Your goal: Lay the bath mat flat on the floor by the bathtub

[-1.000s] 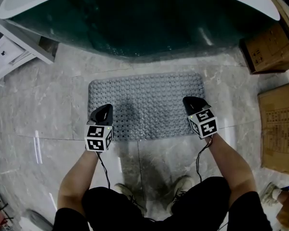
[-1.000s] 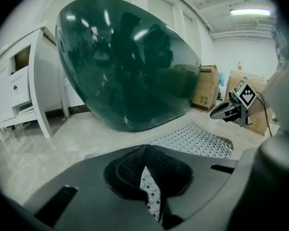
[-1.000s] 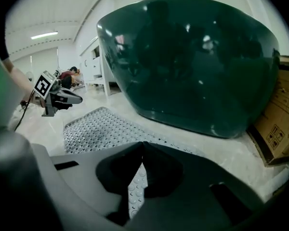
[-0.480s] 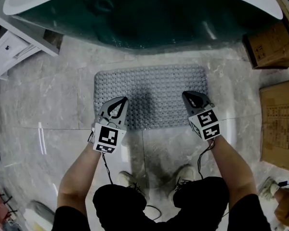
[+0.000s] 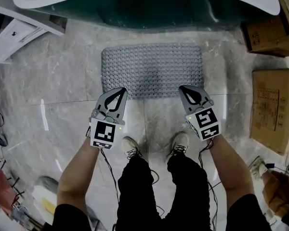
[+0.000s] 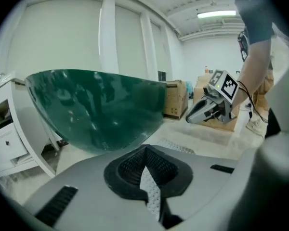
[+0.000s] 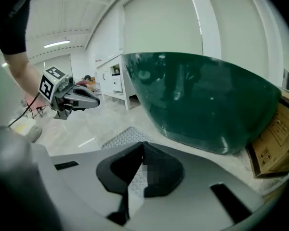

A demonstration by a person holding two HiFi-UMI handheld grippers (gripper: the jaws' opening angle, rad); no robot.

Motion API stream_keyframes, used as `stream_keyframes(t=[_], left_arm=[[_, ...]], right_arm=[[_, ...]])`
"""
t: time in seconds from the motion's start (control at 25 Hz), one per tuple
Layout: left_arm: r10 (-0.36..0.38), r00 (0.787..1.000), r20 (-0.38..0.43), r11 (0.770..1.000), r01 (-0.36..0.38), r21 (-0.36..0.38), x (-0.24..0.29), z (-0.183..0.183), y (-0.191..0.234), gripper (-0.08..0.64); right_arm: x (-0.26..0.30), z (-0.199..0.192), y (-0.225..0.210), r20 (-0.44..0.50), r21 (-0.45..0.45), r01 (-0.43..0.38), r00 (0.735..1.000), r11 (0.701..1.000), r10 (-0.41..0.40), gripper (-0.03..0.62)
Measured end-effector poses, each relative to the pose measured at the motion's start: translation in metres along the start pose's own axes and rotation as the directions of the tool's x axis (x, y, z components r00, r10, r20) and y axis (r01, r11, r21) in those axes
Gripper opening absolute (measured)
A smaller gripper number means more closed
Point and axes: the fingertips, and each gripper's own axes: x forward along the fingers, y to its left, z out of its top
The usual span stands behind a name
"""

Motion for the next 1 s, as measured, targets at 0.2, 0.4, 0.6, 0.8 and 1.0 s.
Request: stream_keyframes(t=[0.2,0.4,0.6,0.8,1.0], left_arm=[[-0.003,0.999,0.047,0.996,0.007,-0.092,-0.067,0.103,-0.013,0.017],[-0.010,0.995,0.101,0.986,0.027,-0.165,-0.143,0.206,-0.017,0.017],[0.001,0.993,0.121,0.969,0.029,-0.246,-0.213,0.291,-0.011,0.017],[0.047,0.983,0.175,0.949,0.011,-0.317,-0.280,0.366,0.007,0.017],[0.074,0.974,0.215,0.937,0.006,-0.350,-0.341,0.421,0.008,0.017]], right_arm=[[-0.078,0.078,0.023,0.021,0.024,-0.010,1.000,1.000,0.010,0.017],[-0.154,0.172,0.043,0.074,0.038,-0.009,0.997,0.999,0.006,0.017],[-0.228,0.264,0.061,0.139,0.106,-0.031,0.990,0.994,0.016,0.017],[-0.298,0.344,0.078,0.203,0.096,-0.005,0.979,0.995,-0.014,0.017],[-0.362,0.402,0.104,0.259,0.062,0.037,0.965,0.997,-0.052,0.017]])
